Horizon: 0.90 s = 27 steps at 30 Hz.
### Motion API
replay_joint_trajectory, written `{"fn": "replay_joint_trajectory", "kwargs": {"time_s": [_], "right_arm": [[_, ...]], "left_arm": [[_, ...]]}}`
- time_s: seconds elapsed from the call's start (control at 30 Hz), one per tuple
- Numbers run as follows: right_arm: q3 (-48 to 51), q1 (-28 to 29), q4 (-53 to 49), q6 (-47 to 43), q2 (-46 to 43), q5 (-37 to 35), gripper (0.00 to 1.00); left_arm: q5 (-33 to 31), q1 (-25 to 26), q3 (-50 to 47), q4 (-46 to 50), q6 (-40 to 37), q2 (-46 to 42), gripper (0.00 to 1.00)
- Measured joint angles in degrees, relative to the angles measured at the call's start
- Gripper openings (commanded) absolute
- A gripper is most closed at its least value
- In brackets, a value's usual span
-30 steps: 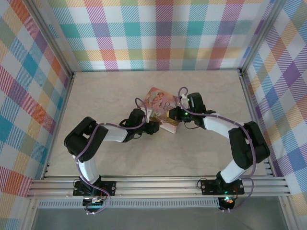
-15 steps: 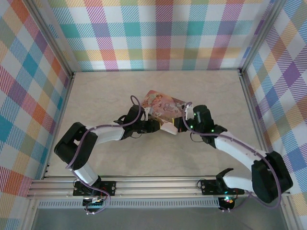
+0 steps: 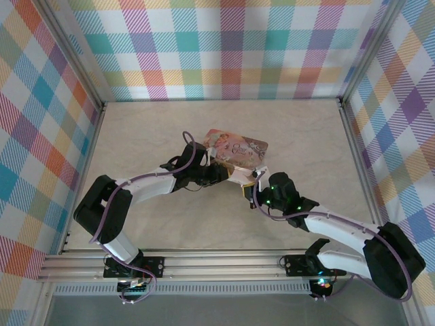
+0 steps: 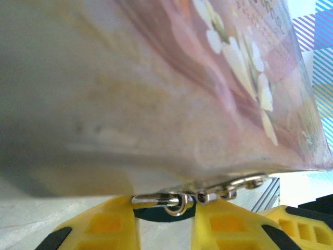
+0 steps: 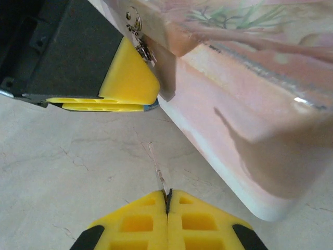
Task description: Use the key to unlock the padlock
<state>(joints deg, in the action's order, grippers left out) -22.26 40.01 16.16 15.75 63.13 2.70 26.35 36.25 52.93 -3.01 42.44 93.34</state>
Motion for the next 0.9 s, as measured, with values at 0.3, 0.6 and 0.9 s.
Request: {"fn": "replay_joint_trajectory", "kwargs": {"time_s": [0.3, 0.6, 0.9], "right_arm": [[0.1, 2.1, 5.2, -1.3, 5.7, -1.1, 0.02], [0.1, 2.4, 9.3, -1.5, 9.6, -1.0, 0.02], [0.1, 2.4, 11.5, -1.5, 11.3, -0.7, 0.02]], "left_arm": [[0.5, 0.0, 0.6, 1.4, 2.8, 0.0, 0.13], [0.7, 0.0, 0.6, 1.6, 3.5, 0.0, 0.13], [0.7, 0.0, 0.6, 1.9, 3.9, 0.0, 0.12]]}}
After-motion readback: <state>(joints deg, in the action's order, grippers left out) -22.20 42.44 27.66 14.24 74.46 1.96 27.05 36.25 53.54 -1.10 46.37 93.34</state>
